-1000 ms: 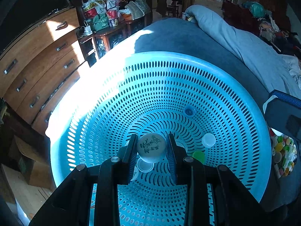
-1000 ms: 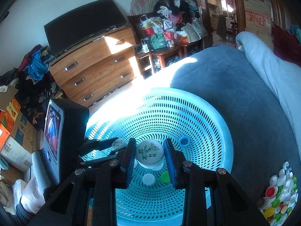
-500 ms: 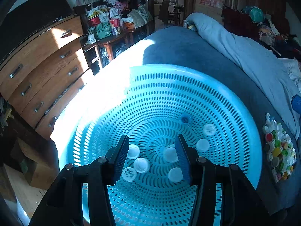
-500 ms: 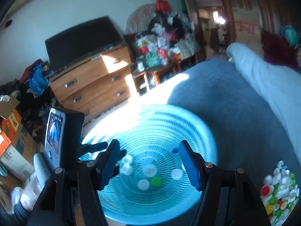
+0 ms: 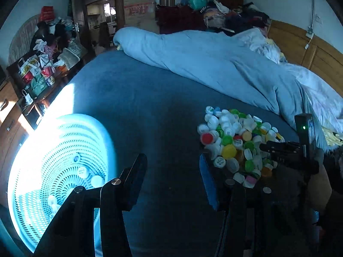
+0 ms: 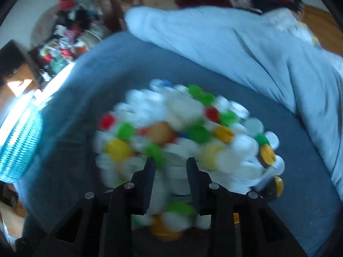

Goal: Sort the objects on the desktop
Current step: 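Grasp an orange cap with the left tool while the right tool grasps a white cap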

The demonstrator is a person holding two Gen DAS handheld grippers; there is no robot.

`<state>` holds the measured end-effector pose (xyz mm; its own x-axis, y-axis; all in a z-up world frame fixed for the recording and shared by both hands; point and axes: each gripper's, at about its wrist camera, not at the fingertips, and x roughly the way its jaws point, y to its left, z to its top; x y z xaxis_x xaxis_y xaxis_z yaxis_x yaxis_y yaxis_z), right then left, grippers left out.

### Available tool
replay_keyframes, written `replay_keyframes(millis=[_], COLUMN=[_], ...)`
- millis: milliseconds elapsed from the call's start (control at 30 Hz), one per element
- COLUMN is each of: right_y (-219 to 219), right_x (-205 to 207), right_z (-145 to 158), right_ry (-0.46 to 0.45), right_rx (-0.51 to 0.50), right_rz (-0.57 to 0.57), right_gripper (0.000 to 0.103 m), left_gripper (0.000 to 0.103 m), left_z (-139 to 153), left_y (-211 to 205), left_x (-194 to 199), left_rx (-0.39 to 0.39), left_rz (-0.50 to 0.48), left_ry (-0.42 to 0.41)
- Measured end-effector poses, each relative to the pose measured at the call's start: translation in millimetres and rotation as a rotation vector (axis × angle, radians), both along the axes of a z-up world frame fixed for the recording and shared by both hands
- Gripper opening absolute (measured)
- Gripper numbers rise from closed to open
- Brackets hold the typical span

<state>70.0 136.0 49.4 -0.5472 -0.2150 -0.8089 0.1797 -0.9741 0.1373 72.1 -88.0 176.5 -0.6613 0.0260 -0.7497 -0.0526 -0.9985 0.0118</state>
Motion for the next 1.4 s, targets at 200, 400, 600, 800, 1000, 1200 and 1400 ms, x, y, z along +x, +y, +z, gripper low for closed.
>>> replay_keyframes(millis=[200, 400, 600, 800, 1000, 1200, 1400], right_y=[-4, 0, 26, 86, 118, 99, 96], right_x=[-10, 21, 44, 96, 129, 141, 138], right_z=[-16, -24, -16, 38, 16, -14, -24], right_ry=[0.011, -0.003, 0.019, 0.213, 0.114, 0.023, 0.001], right_rx=[0.011, -0.054, -0.096, -0.116, -0.214, -0.219, -0.241], right_rz=[0.041, 0.094, 0.057, -0.071, -0.156, -0.077, -0.068], right_gripper=[0.036, 0.036, 0.035, 0.044, 0.047, 0.047, 0.047], left_gripper=[0.045, 0.045, 0.045, 0.045, 0.044, 0.044, 0.025], left_z=[-35, -54, -87, -109, -136, -162, -160], left_y=[29, 58, 76, 114, 163, 187, 207], left_x=[-10, -9, -6, 13, 8, -15, -20], left_rx=[-0.006, -0.012, -0.022, 0.046, 0.241, 0.251, 0.257], left_rz=[-0.032, -0.081, -0.132, -0.326, -0.462, -0.419, -0.492], left_ry=[-0.098, -0.138, -0.198, -0.176, -0.225, -0.267, -0.249])
